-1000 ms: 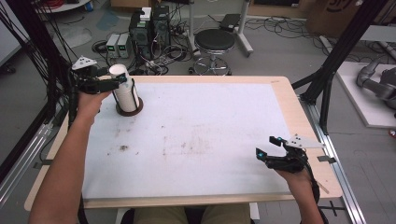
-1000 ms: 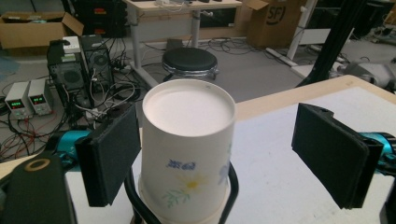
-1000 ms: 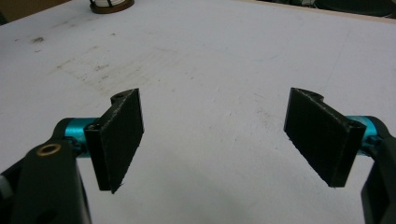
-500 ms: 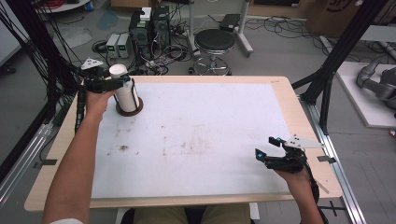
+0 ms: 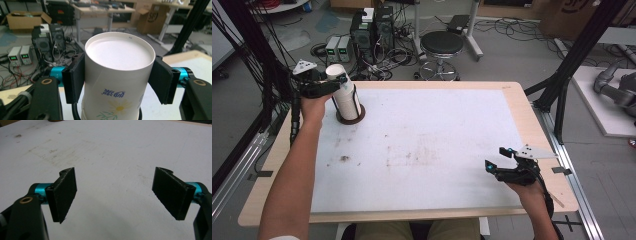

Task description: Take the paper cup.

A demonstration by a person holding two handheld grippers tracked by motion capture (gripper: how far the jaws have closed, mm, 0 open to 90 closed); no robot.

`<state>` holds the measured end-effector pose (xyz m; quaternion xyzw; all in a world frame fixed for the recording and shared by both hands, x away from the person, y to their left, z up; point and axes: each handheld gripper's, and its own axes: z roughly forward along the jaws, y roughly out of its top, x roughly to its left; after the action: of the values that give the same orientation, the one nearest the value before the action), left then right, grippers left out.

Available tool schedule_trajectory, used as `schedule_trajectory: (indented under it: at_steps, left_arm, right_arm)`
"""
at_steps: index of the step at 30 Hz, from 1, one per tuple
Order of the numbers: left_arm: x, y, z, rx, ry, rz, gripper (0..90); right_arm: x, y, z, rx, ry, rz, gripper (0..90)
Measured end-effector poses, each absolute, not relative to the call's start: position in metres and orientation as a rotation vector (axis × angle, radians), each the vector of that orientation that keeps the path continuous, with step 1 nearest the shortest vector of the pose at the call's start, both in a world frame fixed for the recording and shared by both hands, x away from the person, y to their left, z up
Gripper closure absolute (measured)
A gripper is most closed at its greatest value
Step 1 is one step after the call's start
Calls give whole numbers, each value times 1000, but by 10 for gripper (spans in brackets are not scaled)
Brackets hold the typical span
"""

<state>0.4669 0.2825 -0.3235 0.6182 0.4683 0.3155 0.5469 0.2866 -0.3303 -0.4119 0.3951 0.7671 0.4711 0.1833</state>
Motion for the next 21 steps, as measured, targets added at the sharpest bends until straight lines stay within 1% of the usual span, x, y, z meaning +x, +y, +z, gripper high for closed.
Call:
schedule_trajectory:
  at_steps: [3,6,8,10,16,21]
  left_arm:
    - [466,284,-316,1446,1098,738,352]
    - [461,280,-299,1430,1051,779,358]
    - [455,281,-292,1390,1046,783,364]
    - [452,282,-291,1395,1046,786,366]
    - [434,287,-277,1357,1020,843,371]
    - [414,293,-265,1339,985,836,373]
  right_arm:
    - [287,-330,-412,1119,2164,1329,204]
    - [287,-330,-412,1111,2166,1329,204]
    - [287,-331,-412,1111,2162,1329,204]
    - [286,-331,-411,1112,2161,1327,204]
    - [285,-330,-410,1111,2159,1333,204]
    - [285,-328,-408,1107,2160,1334,204]
